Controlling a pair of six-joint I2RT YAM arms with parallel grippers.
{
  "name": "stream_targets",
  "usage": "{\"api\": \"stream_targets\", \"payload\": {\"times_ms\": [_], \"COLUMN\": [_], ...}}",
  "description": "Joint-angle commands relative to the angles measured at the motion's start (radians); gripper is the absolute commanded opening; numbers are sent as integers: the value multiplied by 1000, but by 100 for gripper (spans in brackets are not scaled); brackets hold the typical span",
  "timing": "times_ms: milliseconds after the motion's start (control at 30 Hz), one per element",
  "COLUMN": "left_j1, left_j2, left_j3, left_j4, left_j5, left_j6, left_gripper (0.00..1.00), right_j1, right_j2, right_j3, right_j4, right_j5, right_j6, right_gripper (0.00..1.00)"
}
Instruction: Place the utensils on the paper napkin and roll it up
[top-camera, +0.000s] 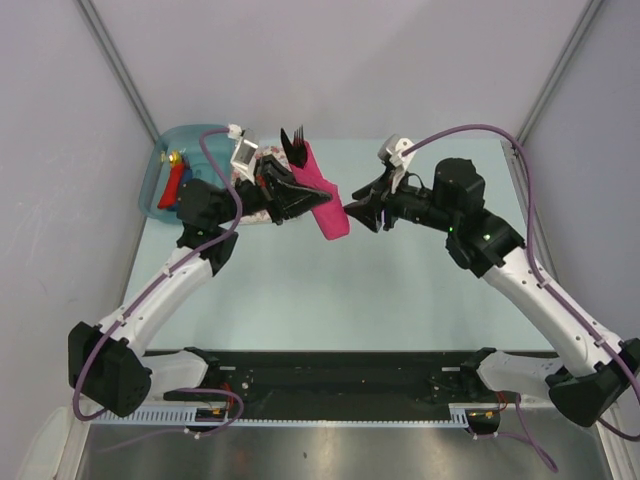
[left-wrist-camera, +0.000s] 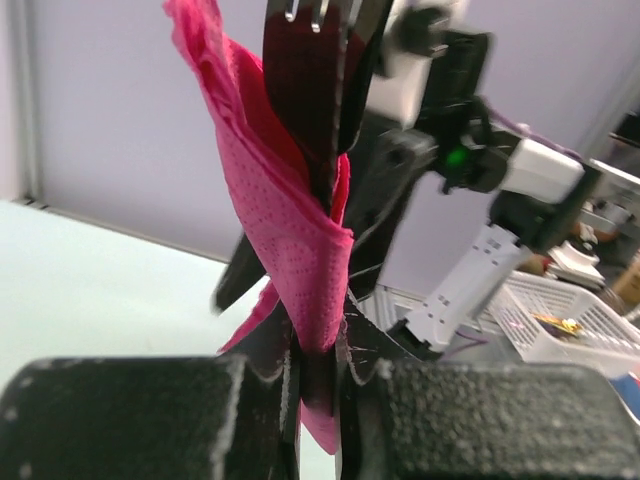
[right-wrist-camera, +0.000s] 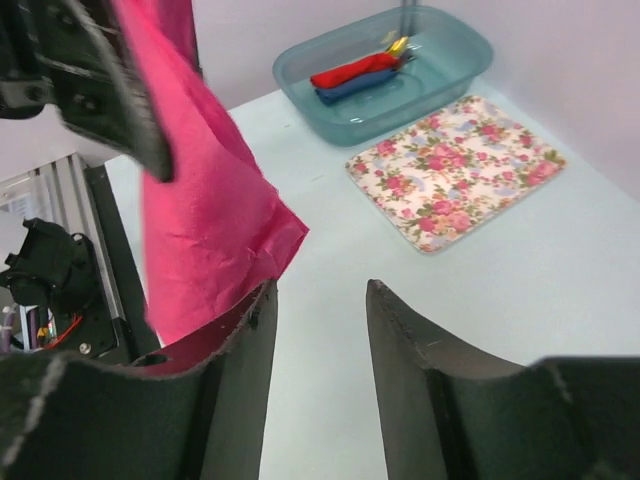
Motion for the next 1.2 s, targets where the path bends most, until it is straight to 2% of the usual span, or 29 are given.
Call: {"api": "stream_targets", "payload": {"times_ms": [0, 233, 633, 767, 1000, 1167], "left_j1": [12, 13, 10, 7, -4, -16], "left_j2": [-11, 2, -26, -37, -46, -41], "left_j3": [56, 64, 47, 41, 32, 39], "left_j4": [-78, -69, -17, -8, 43, 67], "left_j5": [-106, -113, -77, -73, -45, -27], "left_j6": [82, 77, 33, 30, 5, -5], "left_gripper": [0, 0, 0, 0, 0, 0], "right_j1": [-8, 20, 91, 111, 115, 118], "right_j2": [-81, -87, 7, 16, 22, 28], "right_j3": [89, 101, 88, 84, 77, 74], "right_j4": [-52, -26, 70, 76, 81, 87], "right_j5": [87, 54, -18, -43, -90, -120], "right_j6": [-10, 18, -8, -17, -16, -5], "right_gripper": [47, 54, 64, 62, 50, 49]}}
